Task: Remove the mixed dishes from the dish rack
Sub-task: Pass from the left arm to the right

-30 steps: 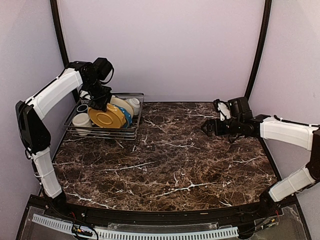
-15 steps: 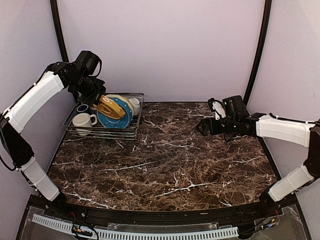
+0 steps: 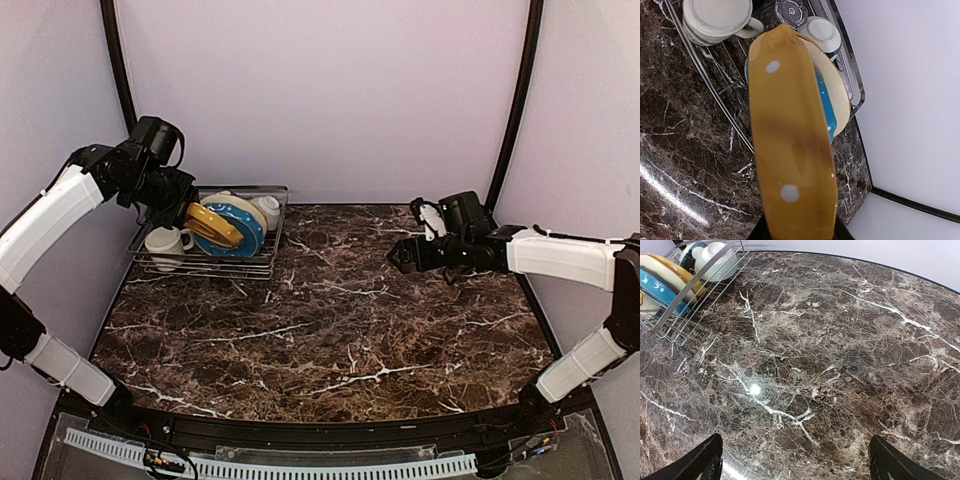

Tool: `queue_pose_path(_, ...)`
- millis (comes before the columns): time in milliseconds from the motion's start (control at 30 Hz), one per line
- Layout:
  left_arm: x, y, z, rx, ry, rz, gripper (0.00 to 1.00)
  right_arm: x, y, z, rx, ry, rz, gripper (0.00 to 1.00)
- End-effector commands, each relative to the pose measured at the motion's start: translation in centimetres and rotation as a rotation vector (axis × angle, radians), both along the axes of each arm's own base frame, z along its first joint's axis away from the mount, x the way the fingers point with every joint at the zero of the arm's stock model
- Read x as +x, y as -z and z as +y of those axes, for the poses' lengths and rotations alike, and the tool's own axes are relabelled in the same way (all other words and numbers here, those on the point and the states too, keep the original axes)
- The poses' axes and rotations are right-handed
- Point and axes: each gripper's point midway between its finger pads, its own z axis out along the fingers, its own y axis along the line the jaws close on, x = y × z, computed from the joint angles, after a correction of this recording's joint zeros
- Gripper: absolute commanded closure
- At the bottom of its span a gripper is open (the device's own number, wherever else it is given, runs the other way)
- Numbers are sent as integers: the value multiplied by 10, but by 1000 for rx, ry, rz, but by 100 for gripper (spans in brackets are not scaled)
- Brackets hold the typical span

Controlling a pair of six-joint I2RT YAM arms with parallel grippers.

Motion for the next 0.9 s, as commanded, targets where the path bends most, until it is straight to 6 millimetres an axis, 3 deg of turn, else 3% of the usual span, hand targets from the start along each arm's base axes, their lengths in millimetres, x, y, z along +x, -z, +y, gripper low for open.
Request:
queue_pose_path(0,-6,-46,2,-72,15,-184,99,7,-10,10,14,2,-24,1)
queue_pose_path(167,-21,-36,1,-75,75,-192,99,7,-11,15,11,-4,-25,1)
queue_pose_path(533,-52,-49,0,-122,173,-278,99,7,-10,26,-2,-12,-15,1)
queue_pose_path(867,-59,-98,-29,-198,384,-532,99,4,-16,35,49,-25,12,1)
